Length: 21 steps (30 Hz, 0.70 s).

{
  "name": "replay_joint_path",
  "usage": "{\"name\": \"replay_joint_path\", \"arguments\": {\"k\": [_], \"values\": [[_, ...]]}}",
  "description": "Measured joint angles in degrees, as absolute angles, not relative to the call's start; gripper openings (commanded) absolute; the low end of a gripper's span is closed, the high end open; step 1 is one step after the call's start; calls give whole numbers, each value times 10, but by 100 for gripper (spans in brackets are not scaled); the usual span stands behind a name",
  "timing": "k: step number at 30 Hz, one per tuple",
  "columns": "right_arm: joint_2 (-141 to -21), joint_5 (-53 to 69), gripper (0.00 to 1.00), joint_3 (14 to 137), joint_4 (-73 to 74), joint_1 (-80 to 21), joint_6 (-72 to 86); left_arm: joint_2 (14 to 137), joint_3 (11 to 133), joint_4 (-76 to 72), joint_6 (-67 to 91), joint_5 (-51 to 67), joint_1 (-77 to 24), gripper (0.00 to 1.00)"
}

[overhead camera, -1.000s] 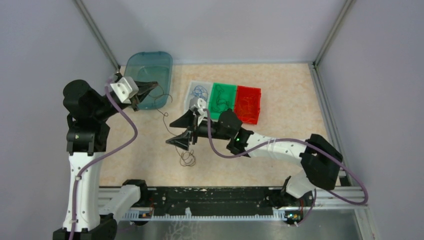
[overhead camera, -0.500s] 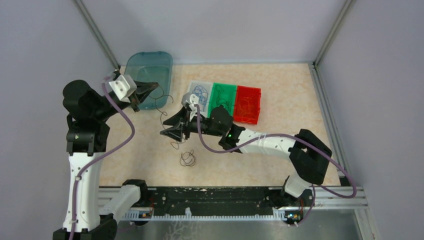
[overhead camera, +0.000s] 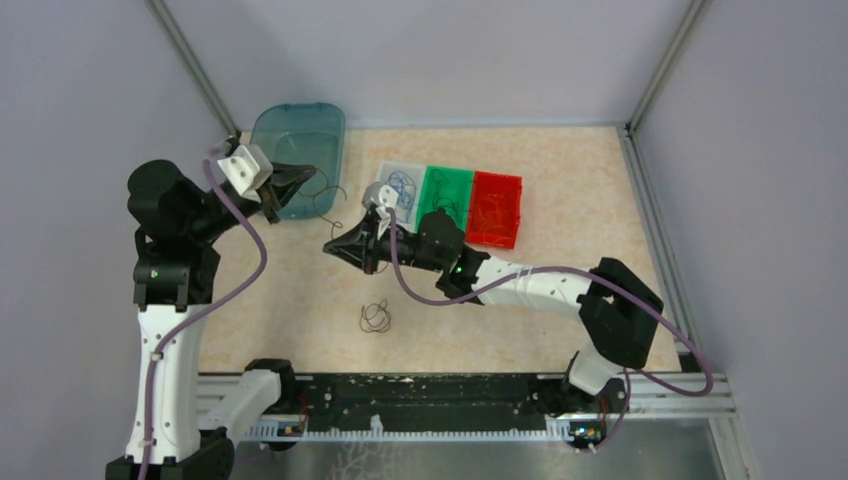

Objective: Untangle the cables

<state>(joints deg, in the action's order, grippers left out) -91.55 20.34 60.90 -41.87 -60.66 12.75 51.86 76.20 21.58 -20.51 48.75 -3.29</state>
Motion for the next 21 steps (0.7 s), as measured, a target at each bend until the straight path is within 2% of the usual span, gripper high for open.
{"name": "replay_joint_path", "arguments": {"k": [2, 4, 5, 7, 8, 21], "values": [[-912, 192, 0, 609, -407, -603, 123, 518, 757, 222, -205, 479, -33, 9], [-905, 180, 0, 609, -394, -596, 120, 519, 746, 233, -205, 471, -33, 19], [-900, 174, 0, 609, -389, -589, 121, 519, 739, 239, -205, 469, -33, 34], [-886, 164, 0, 607, -385, -568, 126, 522, 722, 257, -204, 469, -33, 93], [-876, 159, 0, 606, -384, -553, 131, 526, 714, 271, -207, 472, -33, 99], [-818, 129, 0, 599, -334, -400, 126, 553, 705, 447, -282, 513, -33, 100]]}}
